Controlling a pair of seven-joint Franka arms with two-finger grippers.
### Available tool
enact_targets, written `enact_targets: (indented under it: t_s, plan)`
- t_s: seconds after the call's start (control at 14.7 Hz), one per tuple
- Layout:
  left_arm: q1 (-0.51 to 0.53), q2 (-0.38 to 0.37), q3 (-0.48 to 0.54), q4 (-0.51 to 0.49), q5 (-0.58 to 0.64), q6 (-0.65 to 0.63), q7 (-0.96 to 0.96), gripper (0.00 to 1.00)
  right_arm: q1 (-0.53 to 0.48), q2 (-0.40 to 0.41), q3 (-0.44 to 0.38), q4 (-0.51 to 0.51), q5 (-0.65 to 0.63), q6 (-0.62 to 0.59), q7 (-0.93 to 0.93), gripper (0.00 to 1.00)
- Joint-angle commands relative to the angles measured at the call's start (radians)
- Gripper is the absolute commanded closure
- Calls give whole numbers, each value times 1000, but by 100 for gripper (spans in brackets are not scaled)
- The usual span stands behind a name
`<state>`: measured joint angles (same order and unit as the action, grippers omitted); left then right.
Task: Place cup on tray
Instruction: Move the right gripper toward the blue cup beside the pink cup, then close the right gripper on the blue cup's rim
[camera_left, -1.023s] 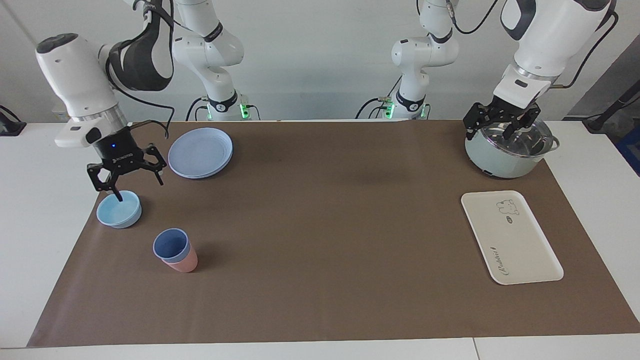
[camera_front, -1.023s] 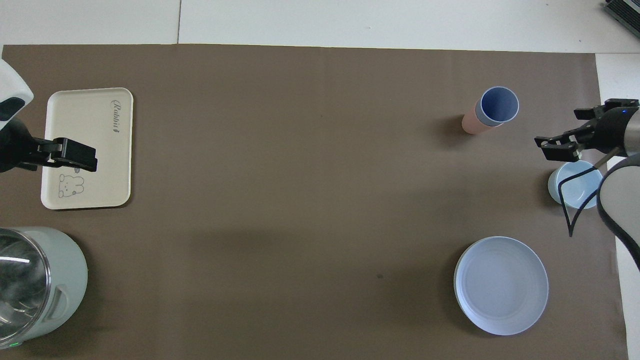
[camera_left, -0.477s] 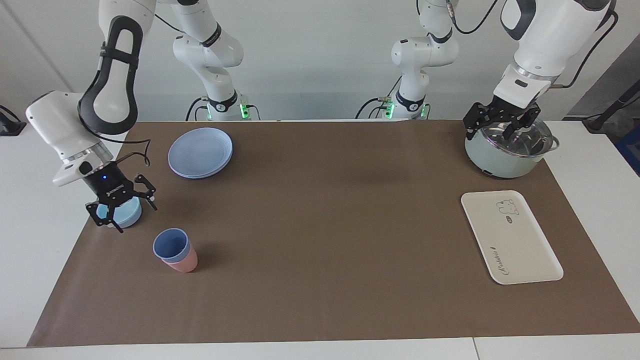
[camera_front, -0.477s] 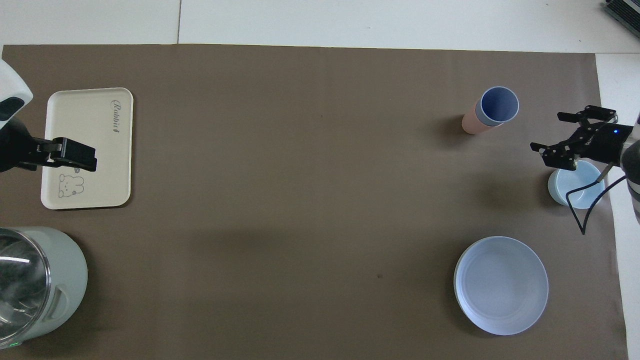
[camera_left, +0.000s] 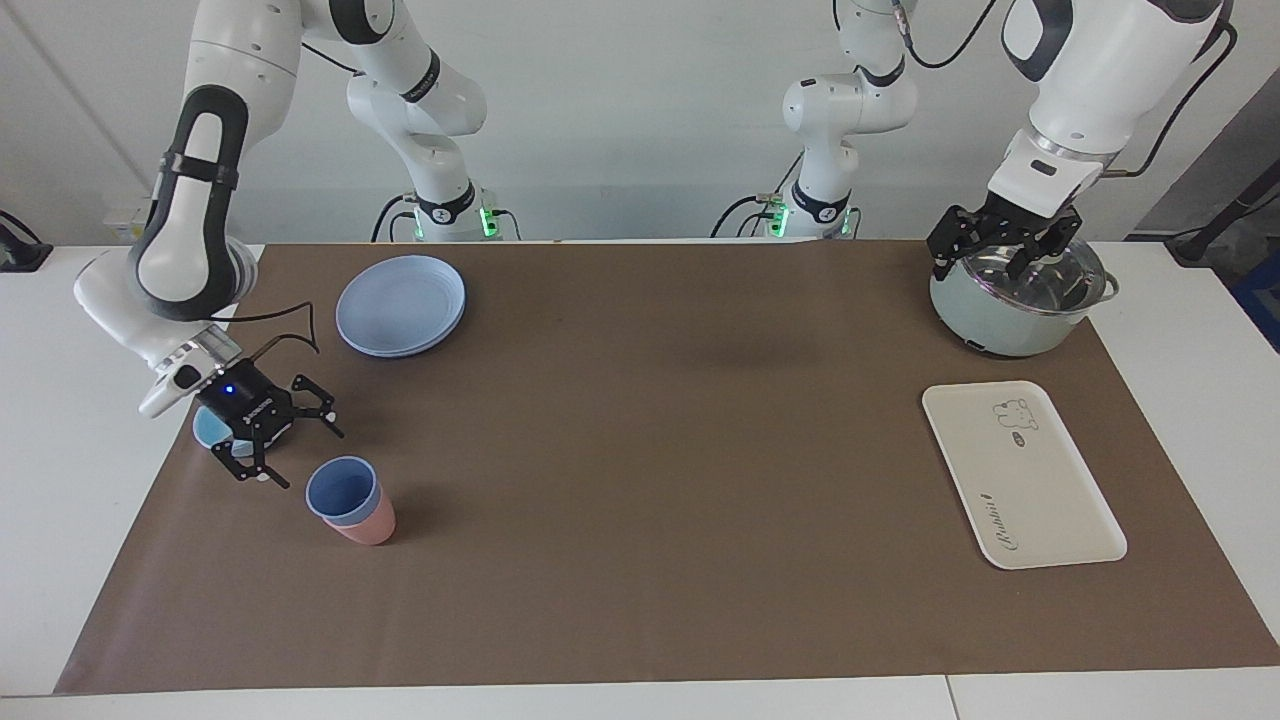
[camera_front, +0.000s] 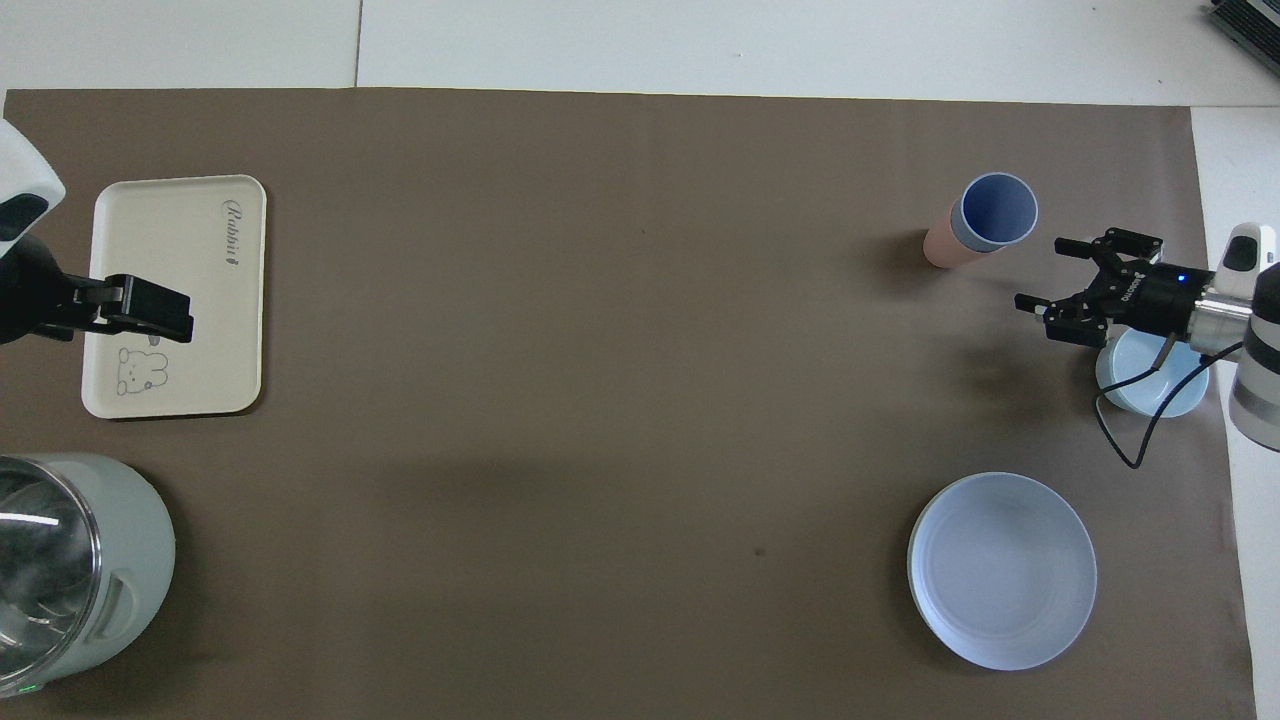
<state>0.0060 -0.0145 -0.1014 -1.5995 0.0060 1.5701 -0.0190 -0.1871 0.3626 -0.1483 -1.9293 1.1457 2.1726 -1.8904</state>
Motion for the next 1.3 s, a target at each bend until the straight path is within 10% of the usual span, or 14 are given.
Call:
enact_targets:
  t_s: [0.0, 1.23]
  plan:
    - [8, -24, 0, -30, -9, 11, 13, 0, -19, 48, 16, 59, 67, -42, -41, 0]
    - [2, -22, 0, -23, -8, 11, 5, 0, 67, 139, 18, 72, 404, -10, -187, 0]
